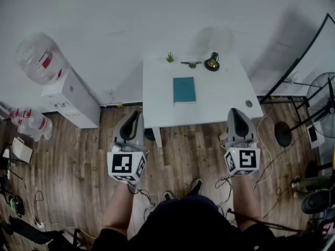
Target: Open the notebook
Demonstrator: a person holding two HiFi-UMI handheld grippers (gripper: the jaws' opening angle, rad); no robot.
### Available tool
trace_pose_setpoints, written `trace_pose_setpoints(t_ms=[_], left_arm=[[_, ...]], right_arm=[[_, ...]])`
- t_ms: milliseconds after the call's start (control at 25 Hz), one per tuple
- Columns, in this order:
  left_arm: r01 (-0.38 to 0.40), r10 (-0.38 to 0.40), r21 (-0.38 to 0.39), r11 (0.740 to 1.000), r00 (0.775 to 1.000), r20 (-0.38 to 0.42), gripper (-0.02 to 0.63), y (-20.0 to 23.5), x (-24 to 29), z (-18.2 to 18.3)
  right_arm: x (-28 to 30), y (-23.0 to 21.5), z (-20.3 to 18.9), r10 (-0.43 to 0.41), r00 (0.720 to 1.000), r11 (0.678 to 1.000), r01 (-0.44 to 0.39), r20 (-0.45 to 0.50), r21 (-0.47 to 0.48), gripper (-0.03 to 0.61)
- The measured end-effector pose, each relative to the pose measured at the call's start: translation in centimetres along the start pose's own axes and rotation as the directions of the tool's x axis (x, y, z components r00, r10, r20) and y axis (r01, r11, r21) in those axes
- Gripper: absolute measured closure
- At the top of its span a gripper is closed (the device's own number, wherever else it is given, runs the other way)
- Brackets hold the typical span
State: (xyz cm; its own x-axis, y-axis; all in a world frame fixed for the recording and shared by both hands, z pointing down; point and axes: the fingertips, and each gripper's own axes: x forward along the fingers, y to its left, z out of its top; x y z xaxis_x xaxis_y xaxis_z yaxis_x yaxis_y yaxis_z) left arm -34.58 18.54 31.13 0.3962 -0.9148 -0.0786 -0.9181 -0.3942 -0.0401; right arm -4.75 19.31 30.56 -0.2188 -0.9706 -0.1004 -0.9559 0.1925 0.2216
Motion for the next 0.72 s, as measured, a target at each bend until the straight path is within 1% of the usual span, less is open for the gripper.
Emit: trace_pose_setpoints(t_ms=[320,480,520,560,600,720], left_arm=[[-0.015,0.015,-0.013,1.0,1.0,0.002,0.584,-1.3,0.6,0.2],[-0.023,0.024,-0.026,0.999,1.0,0.01,0.584,-2.6,0.9,0.0],[-0.029,0.029,-0.025,0.999,0.999,0.013,0.555,-3.0,1.3,0.0],[-0.035,0.036,-0.023,0.999,0.999,0.012,0.464,-3.3,1.8,0.0],[-0.041,0.041,-0.021,0.999,0.999,0.007,0.414,-3.8,2.2,0.0],[-0.048,0.047,-0.025,0.999,0.999,-0.016,0.403,-5.5,3.4,-0.6]], right_arm=[[-0.3,-1.7,0.0,0.01,1.0,1.0,-0.01,0.014,0.024,0.574],[-0.5,-3.1,-1.0,0.023,0.999,0.995,-0.025,0.022,0.095,0.566],[-0.3,-3.5,-1.4,0.034,0.999,0.993,-0.035,0.017,0.11,0.542],[0.0,-3.9,-1.7,0.045,0.999,0.992,-0.047,0.014,0.119,0.506],[0.3,-4.4,-1.9,0.057,0.998,0.99,-0.058,0.014,0.127,0.476],[0.5,-5.9,-2.7,0.081,0.997,0.985,-0.083,0.022,0.15,0.438]])
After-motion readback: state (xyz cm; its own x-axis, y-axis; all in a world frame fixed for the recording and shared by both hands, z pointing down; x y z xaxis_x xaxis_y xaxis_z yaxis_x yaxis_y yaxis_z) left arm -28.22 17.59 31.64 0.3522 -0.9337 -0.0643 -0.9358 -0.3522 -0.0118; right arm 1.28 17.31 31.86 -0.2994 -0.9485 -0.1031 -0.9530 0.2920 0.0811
